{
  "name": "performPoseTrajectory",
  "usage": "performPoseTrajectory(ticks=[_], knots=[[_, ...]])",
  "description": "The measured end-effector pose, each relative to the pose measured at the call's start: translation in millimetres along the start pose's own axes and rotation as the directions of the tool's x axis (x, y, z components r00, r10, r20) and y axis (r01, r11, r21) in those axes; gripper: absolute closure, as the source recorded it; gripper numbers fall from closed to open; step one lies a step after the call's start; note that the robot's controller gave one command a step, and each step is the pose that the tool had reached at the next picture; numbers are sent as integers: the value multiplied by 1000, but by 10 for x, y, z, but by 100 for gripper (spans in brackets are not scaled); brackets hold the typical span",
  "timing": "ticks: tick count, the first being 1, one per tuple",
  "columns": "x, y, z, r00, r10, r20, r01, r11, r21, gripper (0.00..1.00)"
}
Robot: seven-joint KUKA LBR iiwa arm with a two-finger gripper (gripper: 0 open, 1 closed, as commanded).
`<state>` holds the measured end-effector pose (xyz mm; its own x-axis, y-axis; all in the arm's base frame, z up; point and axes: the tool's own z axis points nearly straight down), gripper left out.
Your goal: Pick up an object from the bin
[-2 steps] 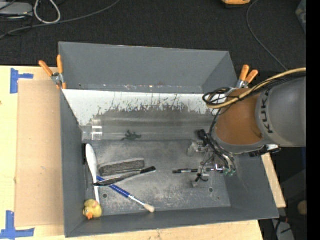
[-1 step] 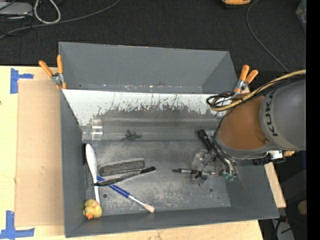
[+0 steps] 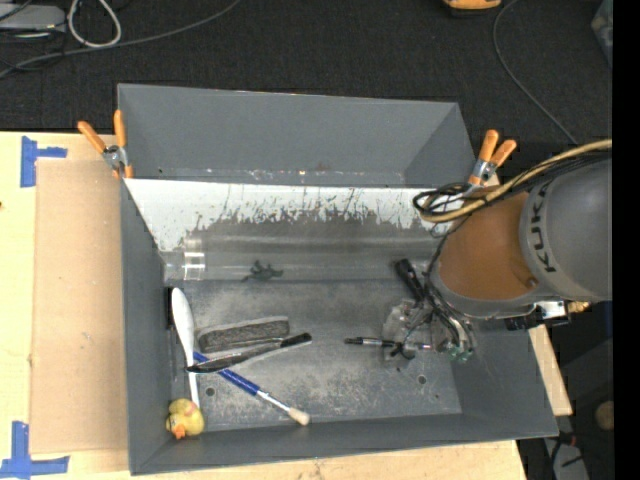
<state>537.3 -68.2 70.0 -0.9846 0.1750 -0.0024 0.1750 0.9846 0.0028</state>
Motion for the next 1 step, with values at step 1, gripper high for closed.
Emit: performPoseTrajectory(ticks=[1], knots=[[28,-1,-372,1000,-2,-10,2,1000,0,100]])
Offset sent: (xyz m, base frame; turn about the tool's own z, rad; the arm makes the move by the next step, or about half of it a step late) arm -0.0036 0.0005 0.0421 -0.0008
